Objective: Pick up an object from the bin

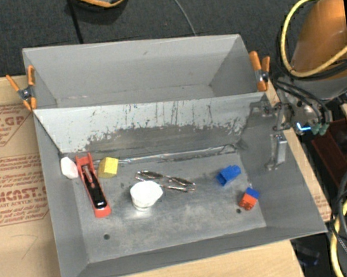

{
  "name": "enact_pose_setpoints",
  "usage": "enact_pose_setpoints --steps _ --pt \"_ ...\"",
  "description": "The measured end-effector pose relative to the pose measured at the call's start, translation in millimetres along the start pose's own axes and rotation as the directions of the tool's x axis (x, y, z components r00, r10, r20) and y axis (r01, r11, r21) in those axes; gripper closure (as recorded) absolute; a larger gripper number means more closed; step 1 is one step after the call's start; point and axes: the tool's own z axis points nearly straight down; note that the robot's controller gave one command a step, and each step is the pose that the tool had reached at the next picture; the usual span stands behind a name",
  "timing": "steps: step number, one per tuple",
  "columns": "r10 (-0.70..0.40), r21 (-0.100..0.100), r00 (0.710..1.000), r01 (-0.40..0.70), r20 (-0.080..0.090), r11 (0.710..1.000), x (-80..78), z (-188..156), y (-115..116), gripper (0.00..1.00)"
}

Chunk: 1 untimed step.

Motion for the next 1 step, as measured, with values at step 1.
enact_pose_setpoints --steps 1 --pt "-0.001 0.001 1.000 0.001 0.008 1.000 -1.5 -4.8 0.5 0.00"
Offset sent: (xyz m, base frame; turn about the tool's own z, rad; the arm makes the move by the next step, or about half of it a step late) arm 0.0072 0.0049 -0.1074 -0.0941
